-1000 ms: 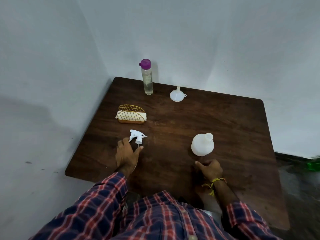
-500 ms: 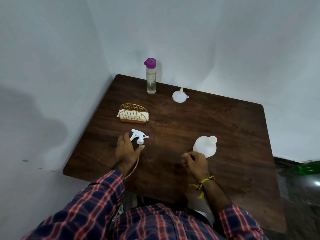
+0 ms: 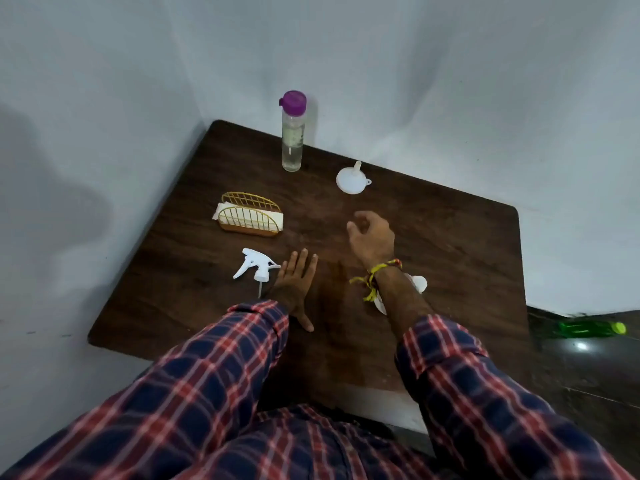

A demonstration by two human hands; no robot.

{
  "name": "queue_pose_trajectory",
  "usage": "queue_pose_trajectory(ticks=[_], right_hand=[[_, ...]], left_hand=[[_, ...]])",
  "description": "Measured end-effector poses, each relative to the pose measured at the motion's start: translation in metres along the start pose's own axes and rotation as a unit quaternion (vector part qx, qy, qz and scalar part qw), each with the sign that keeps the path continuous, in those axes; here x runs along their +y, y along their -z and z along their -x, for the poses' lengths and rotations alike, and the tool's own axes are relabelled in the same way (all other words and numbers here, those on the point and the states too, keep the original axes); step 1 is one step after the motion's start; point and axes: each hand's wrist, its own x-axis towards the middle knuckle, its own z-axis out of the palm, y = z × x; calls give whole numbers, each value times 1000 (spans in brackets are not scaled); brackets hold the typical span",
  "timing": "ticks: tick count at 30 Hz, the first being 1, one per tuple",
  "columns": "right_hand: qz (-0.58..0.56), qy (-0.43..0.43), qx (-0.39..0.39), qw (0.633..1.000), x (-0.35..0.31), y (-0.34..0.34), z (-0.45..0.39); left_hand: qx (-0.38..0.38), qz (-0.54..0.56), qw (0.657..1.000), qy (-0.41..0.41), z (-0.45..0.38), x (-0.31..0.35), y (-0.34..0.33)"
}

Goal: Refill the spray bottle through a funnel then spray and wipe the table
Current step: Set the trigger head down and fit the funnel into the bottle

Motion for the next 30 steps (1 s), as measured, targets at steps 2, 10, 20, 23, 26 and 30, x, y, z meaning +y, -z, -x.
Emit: queue_pose_trajectory(ticks=[2,10,20,23,26,30], right_hand=[[22,-6,-2,1000,-1,-9,-27],[156,-10,-60,986,-5,-55,-121],[263,-3,-93,960,-13,-87,-185],[240,20,-35,970,-12,-88,-180],[185,26,25,982,-16,-84,-162],[151,47,58,986,-22,-71,-126]], left_hand=[[-22,-13,1000,-12,-6,-5,-3],[-52,10,998,-16,-15,-12,-10],[-54,39,998,-7,-20,-13,-14],[-55,38,998,-6,-21,-13,-13],[-52,35,998,-1,-20,-14,-13],[-45,29,999,-10,-16,-14,-10]])
